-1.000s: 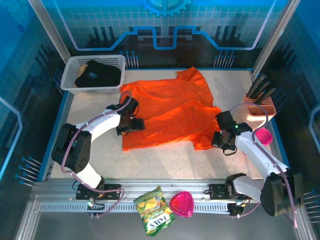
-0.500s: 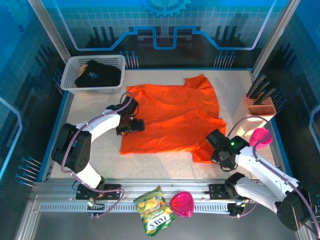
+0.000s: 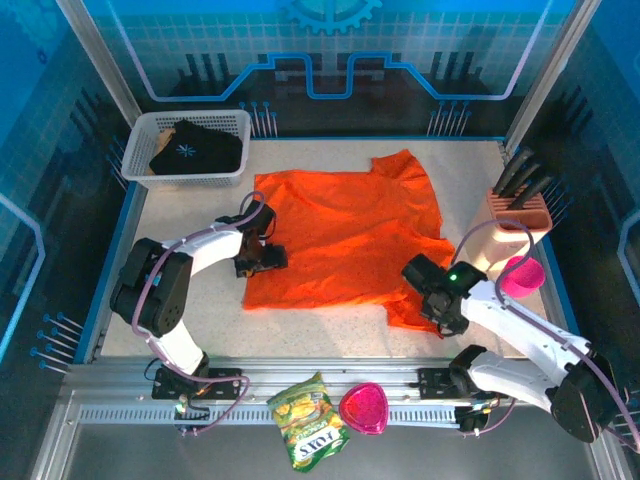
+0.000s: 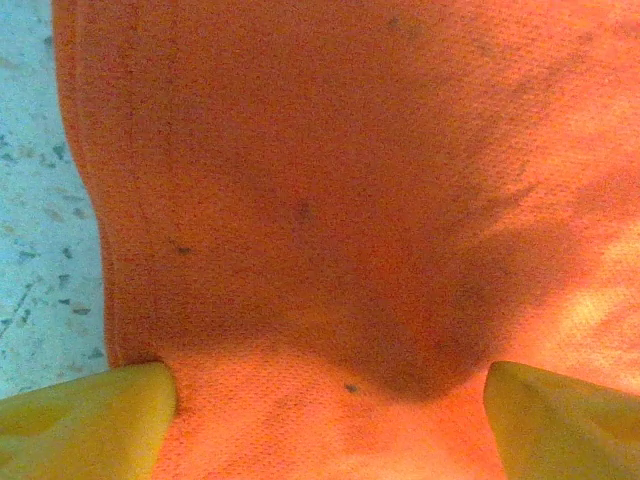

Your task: Fold and stack the t-shirts

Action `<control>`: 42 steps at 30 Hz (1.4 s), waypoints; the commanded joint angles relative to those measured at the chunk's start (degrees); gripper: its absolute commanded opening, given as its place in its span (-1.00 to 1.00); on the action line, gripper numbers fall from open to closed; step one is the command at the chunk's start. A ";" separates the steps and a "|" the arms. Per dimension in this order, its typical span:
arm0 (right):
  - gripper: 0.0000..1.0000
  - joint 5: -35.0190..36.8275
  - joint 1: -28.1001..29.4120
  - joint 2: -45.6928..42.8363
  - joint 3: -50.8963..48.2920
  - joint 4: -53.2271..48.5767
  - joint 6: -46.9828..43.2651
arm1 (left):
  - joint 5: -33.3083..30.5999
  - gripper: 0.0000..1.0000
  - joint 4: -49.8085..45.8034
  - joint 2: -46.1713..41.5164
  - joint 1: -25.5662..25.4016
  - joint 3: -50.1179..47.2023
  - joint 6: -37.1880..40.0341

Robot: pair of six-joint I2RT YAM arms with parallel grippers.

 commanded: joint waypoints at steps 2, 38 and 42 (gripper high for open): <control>-0.02 4.47 -2.62 2.21 7.16 2.25 -11.69 | 3.51 0.46 1.24 4.87 -0.04 -0.99 -1.38; -0.38 -8.45 -23.35 21.09 -4.36 34.22 -19.77 | -6.00 0.80 -13.13 1.82 5.67 27.44 3.32; -0.40 -8.61 -23.44 21.59 -2.82 33.18 -20.88 | -3.13 0.42 -12.92 13.09 8.10 38.48 6.38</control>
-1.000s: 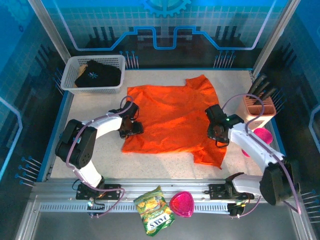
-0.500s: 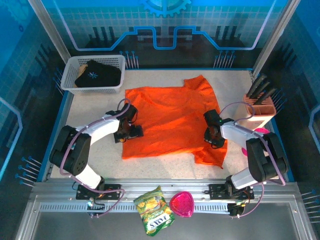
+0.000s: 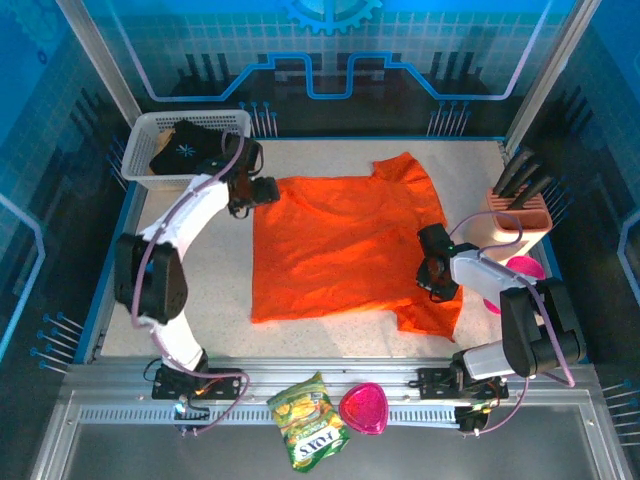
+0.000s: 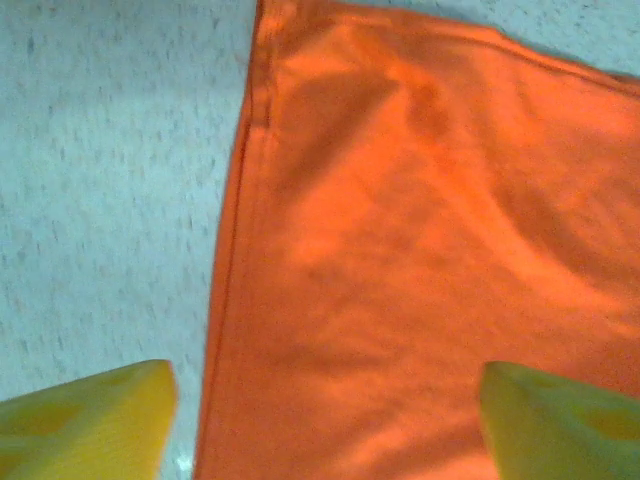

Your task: Fold and stack the t-shirts

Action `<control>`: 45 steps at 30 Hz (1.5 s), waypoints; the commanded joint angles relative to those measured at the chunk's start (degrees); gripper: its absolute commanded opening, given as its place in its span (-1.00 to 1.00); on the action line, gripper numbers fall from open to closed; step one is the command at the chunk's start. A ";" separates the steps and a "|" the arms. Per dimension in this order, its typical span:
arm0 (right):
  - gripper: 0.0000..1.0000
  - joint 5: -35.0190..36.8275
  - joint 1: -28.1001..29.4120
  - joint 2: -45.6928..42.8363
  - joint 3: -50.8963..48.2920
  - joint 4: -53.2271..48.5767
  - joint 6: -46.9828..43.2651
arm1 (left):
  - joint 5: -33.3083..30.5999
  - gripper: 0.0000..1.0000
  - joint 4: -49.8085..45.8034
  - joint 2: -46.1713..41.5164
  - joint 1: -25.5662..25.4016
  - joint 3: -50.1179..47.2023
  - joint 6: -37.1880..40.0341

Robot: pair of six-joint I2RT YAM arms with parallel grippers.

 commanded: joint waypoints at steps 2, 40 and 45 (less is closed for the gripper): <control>-0.42 0.44 -0.86 -0.30 1.54 -3.08 -1.23 | 1.86 0.19 -3.85 12.82 1.79 11.88 4.33; -0.68 -2.02 -1.30 -1.20 1.37 -3.48 -3.48 | -2.48 0.18 -23.66 51.84 5.26 59.42 14.38; -0.71 -2.46 -1.26 -1.16 1.71 -3.60 -3.76 | 5.30 0.15 -23.96 52.63 5.26 59.07 14.04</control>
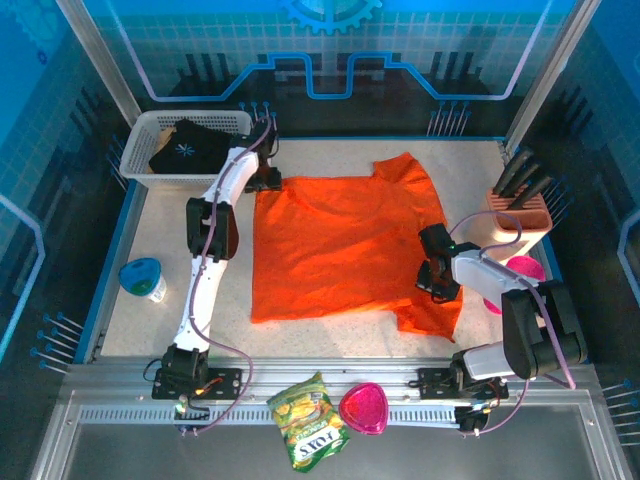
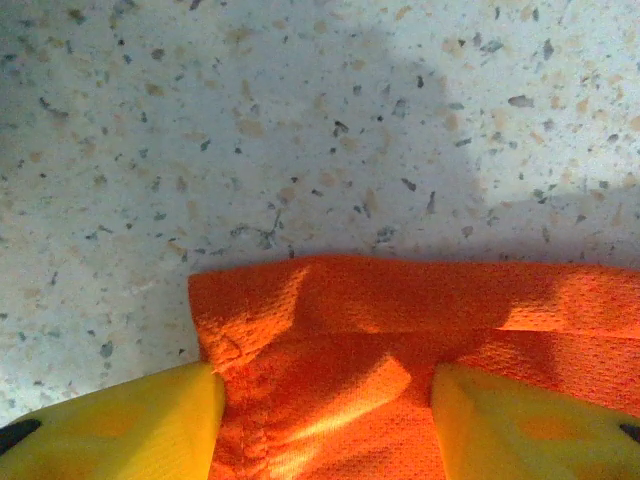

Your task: Fold and stack the t-shirts

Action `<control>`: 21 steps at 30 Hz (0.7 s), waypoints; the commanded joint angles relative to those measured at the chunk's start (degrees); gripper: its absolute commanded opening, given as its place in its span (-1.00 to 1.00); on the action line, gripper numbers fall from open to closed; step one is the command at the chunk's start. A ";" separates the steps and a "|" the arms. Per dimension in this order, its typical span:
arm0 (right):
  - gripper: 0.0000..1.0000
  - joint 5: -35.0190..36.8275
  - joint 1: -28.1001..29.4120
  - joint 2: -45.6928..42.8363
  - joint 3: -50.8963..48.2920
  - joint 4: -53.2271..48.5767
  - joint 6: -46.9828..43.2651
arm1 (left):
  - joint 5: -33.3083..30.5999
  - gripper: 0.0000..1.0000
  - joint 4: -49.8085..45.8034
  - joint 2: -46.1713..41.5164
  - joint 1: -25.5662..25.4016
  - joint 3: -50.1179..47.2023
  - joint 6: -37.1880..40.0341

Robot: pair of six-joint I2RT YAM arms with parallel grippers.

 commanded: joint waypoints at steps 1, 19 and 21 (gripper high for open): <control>-0.72 -0.62 -0.91 -0.72 1.43 -1.50 -0.70 | 7.39 0.12 -3.02 2.47 1.07 0.61 -0.11; -0.42 -1.41 -2.50 -7.09 3.97 -3.82 -8.52 | 2.98 -1.00 12.12 -17.67 -1.33 -19.21 -2.06; -0.27 -1.80 -2.52 -5.99 7.04 -3.33 -11.33 | 2.07 -1.00 14.43 -21.55 -2.04 -22.07 -1.80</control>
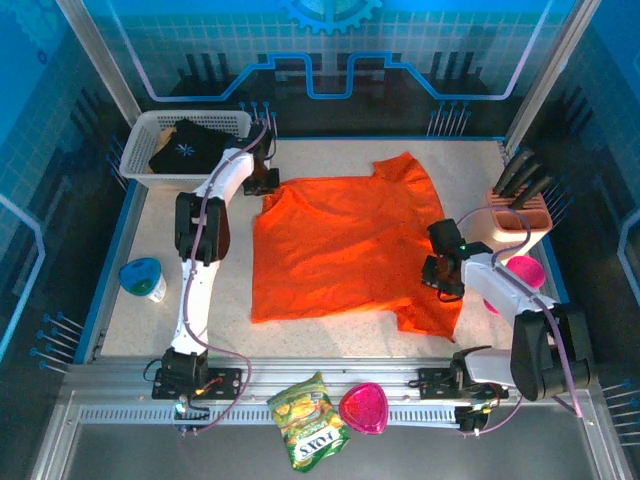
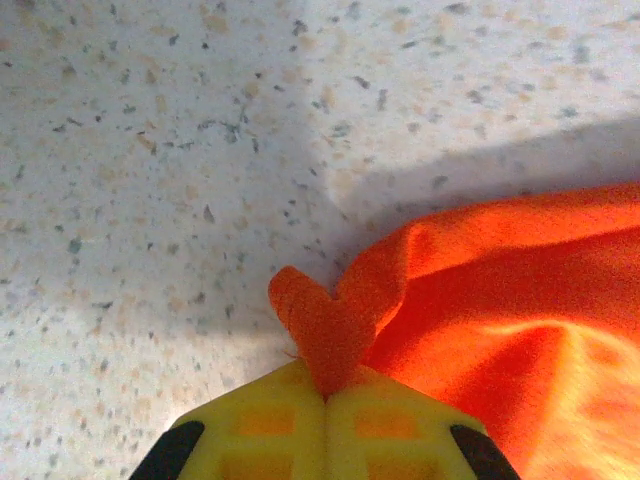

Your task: Fold and stack the t-shirts

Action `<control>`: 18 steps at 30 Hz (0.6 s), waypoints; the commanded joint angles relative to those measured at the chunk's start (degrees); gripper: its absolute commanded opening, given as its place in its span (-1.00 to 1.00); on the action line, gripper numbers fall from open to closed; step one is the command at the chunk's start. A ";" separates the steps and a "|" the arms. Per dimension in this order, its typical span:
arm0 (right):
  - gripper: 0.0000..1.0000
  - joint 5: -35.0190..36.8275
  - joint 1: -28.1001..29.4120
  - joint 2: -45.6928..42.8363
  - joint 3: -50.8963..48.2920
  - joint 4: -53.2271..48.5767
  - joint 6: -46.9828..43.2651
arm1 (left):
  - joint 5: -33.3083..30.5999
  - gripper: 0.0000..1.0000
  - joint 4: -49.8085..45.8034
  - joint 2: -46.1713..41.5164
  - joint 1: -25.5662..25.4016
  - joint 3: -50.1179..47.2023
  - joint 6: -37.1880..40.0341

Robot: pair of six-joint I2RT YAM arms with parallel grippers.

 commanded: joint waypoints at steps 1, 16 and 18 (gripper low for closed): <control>-0.18 -1.14 -0.95 1.71 6.67 0.35 -6.68 | -2.26 -1.00 6.24 -10.31 -1.67 -3.61 0.11; 0.09 0.33 -5.77 44.85 58.07 -9.05 -22.88 | -3.48 -1.00 13.50 -23.44 -2.93 -19.31 -1.47; 0.03 0.14 -6.95 49.49 64.44 -10.45 -23.42 | -3.52 -1.00 13.61 -23.99 -2.98 -20.19 -1.47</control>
